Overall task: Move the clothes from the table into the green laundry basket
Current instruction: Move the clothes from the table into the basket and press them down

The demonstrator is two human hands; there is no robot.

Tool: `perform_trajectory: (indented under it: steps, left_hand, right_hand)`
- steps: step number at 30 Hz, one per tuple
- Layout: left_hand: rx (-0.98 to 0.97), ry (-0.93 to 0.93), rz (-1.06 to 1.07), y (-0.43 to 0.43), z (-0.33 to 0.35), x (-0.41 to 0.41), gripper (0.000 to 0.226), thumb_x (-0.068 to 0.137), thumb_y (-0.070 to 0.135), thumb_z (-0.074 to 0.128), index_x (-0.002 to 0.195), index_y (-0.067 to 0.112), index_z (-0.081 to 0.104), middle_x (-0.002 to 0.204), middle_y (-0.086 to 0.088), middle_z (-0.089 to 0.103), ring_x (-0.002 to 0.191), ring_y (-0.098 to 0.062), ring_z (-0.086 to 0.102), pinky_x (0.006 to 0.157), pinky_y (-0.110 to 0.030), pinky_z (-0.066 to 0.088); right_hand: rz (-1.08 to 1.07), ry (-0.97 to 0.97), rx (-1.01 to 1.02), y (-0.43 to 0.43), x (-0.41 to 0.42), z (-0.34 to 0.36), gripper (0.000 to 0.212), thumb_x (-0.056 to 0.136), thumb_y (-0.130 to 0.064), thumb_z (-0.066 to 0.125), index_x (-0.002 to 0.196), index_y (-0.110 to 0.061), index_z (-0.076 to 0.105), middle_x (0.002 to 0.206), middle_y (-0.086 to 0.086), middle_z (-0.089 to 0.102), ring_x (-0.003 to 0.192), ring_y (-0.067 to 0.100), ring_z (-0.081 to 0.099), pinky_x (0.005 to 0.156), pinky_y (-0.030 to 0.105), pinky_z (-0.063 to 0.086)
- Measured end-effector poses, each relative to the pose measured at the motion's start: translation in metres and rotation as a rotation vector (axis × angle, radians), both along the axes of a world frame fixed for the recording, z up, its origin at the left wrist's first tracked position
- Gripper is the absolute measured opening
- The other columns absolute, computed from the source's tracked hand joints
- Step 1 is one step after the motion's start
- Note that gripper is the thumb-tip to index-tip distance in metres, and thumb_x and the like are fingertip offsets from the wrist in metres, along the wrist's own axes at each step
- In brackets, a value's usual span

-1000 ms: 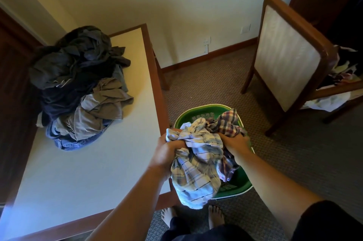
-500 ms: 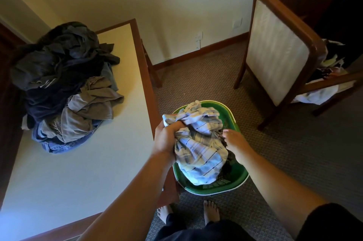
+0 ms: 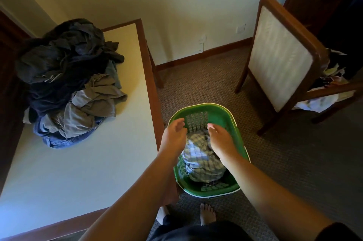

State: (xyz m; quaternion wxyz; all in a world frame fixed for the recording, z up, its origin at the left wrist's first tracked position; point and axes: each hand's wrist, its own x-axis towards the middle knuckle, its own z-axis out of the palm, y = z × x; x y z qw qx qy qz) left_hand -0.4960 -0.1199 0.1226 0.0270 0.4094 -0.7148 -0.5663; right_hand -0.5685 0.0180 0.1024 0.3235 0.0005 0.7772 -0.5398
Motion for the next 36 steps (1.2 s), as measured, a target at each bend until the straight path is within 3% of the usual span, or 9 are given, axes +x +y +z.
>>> perform_trajectory:
  steps: [4, 8, 11, 14, 18, 24, 26, 30, 36]
  left_hand:
    - [-0.042, 0.072, 0.041, -0.025, 0.014, 0.011, 0.037, 0.101, 0.003, 0.057, 0.137, 0.014, 0.065, 0.123, 0.004, 0.070, 0.110, -0.007, 0.068, 0.089, -0.014, 0.053]
    - [-0.126, 0.123, 0.090, -0.066, 0.040, 0.040, 0.035, 0.104, 0.000, 0.052, 0.136, 0.011, 0.062, 0.121, 0.004, 0.070, 0.106, 0.003, 0.066, 0.084, -0.002, 0.047]
    - [-0.243, 0.114, 0.155, -0.107, 0.055, 0.066, 0.041, 0.106, 0.005, 0.049, 0.142, 0.020, 0.060, 0.132, 0.004, 0.069, 0.126, -0.007, 0.063, 0.103, -0.019, 0.047]
    - [-0.316, 0.139, 0.223, -0.156, 0.075, 0.091, 0.043, 0.106, 0.011, 0.049, 0.146, 0.022, 0.058, 0.139, 0.005, 0.066, 0.130, -0.008, 0.061, 0.106, -0.019, 0.046]
    - [-0.398, 0.231, 0.319, -0.233, 0.098, 0.115, 0.040, 0.105, 0.010, 0.053, 0.143, 0.020, 0.060, 0.130, 0.011, 0.068, 0.115, 0.011, 0.060, 0.088, 0.005, 0.039]
    - [-0.372, 0.266, 0.345, -0.356, 0.107, 0.127, 0.046, 0.104, 0.011, 0.053, 0.148, 0.022, 0.057, 0.136, 0.009, 0.064, 0.130, -0.001, 0.058, 0.093, 0.005, 0.038]
    - [-0.368, 0.274, 0.333, -0.395, 0.104, 0.127, 0.046, 0.105, 0.013, 0.053, 0.150, 0.022, 0.055, 0.143, 0.006, 0.063, 0.135, -0.005, 0.056, 0.100, -0.002, 0.041]
    - [-0.479, 0.198, 0.371, -0.467, 0.088, 0.124, 0.043, 0.104, 0.023, 0.059, 0.147, 0.023, 0.057, 0.145, 0.000, 0.060, 0.137, -0.017, 0.054, 0.111, -0.030, 0.044]
    - [-0.405, -0.142, 0.298, -0.537, 0.058, 0.115, 0.099, 0.088, 0.063, 0.070, 0.164, 0.033, 0.013, 0.168, -0.005, 0.022, 0.154, -0.034, 0.020, 0.118, -0.061, 0.028]
  right_hand:
    - [0.161, 0.102, -0.138, -0.042, 0.026, 0.030, 0.034, 0.111, -0.023, 0.039, 0.139, -0.025, 0.058, 0.129, -0.016, 0.059, 0.109, -0.012, 0.054, 0.088, 0.001, 0.036]
    - [0.330, 0.211, -0.217, -0.097, 0.042, 0.055, 0.035, 0.108, -0.015, 0.044, 0.139, -0.025, 0.059, 0.134, -0.018, 0.062, 0.120, -0.015, 0.054, 0.102, 0.005, 0.040]
    - [0.432, 0.246, -0.270, -0.144, 0.054, 0.074, 0.041, 0.107, -0.021, 0.047, 0.148, -0.021, 0.054, 0.145, -0.008, 0.060, 0.135, 0.003, 0.053, 0.118, 0.034, 0.042]
    - [0.497, 0.303, -0.325, -0.198, 0.066, 0.090, 0.039, 0.107, -0.020, 0.050, 0.146, -0.024, 0.055, 0.144, -0.011, 0.060, 0.133, 0.002, 0.054, 0.117, 0.027, 0.042]
    - [0.588, 0.358, -0.371, -0.277, 0.076, 0.107, 0.041, 0.107, -0.020, 0.050, 0.148, -0.024, 0.054, 0.141, -0.017, 0.058, 0.123, -0.011, 0.053, 0.099, 0.000, 0.039]
    - [0.556, 0.368, -0.372, -0.405, 0.084, 0.120, 0.042, 0.106, -0.018, 0.051, 0.147, -0.024, 0.056, 0.141, -0.013, 0.061, 0.128, -0.004, 0.056, 0.101, 0.007, 0.043]
    - [0.550, 0.377, -0.350, -0.444, 0.083, 0.120, 0.041, 0.106, -0.019, 0.051, 0.147, -0.023, 0.056, 0.141, -0.011, 0.061, 0.129, -0.001, 0.055, 0.099, 0.006, 0.042]
    - [0.575, 0.411, -0.263, -0.523, 0.070, 0.118, 0.044, 0.106, -0.031, 0.053, 0.150, -0.024, 0.052, 0.149, -0.007, 0.057, 0.137, 0.007, 0.052, 0.117, 0.034, 0.042]
    - [0.717, 0.824, 0.120, -0.642, 0.040, 0.121, 0.075, 0.099, -0.060, 0.053, 0.159, -0.018, 0.035, 0.166, 0.002, 0.034, 0.154, 0.022, 0.028, 0.125, 0.043, 0.028]
